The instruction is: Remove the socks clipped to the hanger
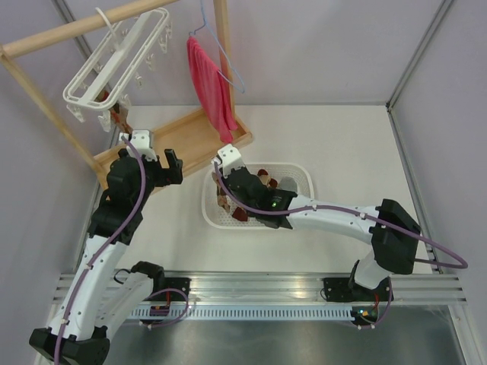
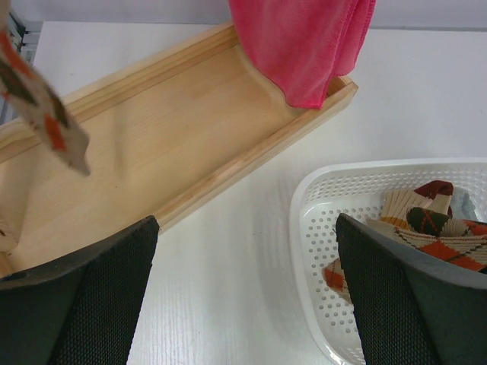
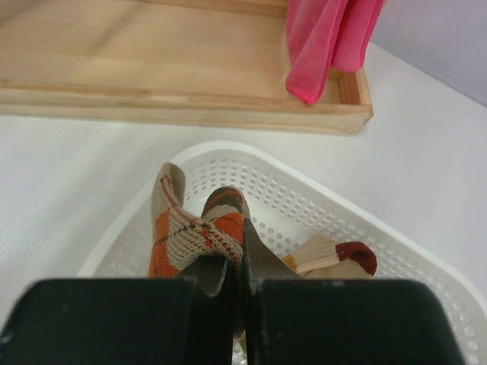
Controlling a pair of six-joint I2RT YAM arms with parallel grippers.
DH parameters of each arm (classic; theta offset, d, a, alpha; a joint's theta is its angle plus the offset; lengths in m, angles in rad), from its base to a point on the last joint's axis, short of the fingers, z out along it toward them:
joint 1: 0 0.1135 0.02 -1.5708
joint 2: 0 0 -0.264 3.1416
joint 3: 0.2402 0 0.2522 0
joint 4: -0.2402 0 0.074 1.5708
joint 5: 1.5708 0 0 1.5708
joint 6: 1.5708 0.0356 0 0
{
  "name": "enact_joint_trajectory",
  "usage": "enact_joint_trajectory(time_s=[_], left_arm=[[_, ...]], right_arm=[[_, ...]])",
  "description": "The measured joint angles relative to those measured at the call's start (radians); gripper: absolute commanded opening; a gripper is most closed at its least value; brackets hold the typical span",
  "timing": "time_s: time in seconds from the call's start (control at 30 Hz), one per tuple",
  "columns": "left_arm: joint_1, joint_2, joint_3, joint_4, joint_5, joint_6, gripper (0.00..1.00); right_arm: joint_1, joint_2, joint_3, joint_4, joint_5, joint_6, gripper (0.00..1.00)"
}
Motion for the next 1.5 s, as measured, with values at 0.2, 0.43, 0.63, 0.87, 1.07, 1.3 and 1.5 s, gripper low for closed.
enact_joint_trajectory(time_s=[0.2, 0.43, 0.63, 0.87, 1.07, 1.3, 1.5], left_arm=[[0.000, -0.001, 0.000, 0.000, -0.016, 0.000, 1.00], [0.001, 0.000, 0.000, -0.001, -0.024, 0.000, 1.00], [0.019, 0.021, 0.000, -0.002, -0.026, -0.002, 1.00], [0.040, 0.024, 0.000, -0.001, -0.026, -0.002, 1.00], [0.056, 0.033, 0.000, 0.000, -0.014, -0.002, 1.00], [0.069, 0.056, -0.013, 0.001, -0.015, -0.002, 1.00], [0.091, 0.074, -0.027, 0.007, -0.017, -0.002, 1.00]], right_arm=[[0.000, 0.045, -0.045, -0.022, 0.000, 0.073, 0.01], [0.000, 0.145, -0.051, -0.041, -0.019, 0.176, 0.98], [-0.006, 0.172, -0.050, -0.118, -0.004, 0.210, 0.98], [-0.050, 0.148, -0.053, -0.127, -0.010, 0.228, 0.98], [-0.146, 0.034, -0.132, -0.098, -0.077, 0.248, 0.98], [-0.245, -0.090, -0.156, -0.023, -0.140, 0.272, 0.98], [-0.250, -0.104, -0.185, 0.109, -0.257, 0.341, 0.98]])
